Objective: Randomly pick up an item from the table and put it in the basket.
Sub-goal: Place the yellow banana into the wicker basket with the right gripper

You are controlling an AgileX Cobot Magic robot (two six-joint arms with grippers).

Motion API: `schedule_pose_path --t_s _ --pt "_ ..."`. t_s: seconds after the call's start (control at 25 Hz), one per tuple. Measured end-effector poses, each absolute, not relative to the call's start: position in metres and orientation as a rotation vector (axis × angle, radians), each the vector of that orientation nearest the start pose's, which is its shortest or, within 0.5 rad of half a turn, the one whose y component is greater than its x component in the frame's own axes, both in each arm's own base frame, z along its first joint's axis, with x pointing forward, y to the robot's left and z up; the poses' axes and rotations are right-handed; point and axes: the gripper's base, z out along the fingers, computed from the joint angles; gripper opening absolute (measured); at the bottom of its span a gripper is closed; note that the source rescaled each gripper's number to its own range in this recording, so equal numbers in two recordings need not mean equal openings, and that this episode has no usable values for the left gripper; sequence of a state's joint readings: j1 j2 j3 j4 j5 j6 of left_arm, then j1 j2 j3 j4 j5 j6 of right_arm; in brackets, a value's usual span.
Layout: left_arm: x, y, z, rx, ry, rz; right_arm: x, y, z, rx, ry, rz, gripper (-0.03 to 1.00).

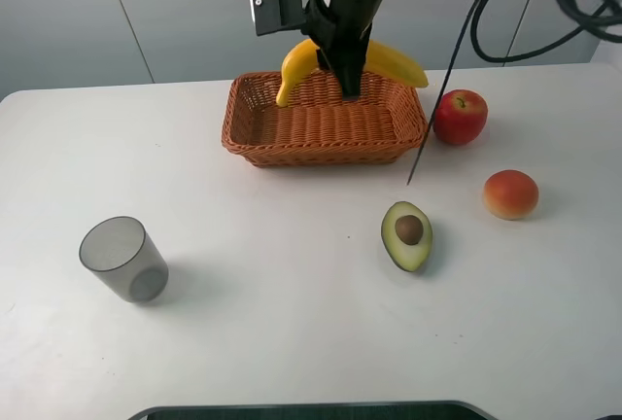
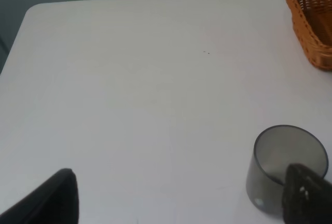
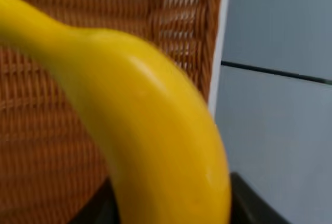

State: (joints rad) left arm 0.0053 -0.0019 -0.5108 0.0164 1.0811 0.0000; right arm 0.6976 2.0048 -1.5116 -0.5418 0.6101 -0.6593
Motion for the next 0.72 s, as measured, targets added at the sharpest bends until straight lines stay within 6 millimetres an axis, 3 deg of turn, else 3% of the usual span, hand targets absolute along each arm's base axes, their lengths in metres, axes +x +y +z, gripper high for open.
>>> schedule_pose_path --t_s 0.36,0.72 --pt "-0.007 0.001 0.279 -0.001 2.052 0.026 0.372 0.274 0.169 -1.958 1.610 -0.510 0.00" --pt "-0.007 0.001 0.279 -0.007 2.052 0.023 0.374 0.273 0.159 -1.971 1.632 -0.510 0.00"
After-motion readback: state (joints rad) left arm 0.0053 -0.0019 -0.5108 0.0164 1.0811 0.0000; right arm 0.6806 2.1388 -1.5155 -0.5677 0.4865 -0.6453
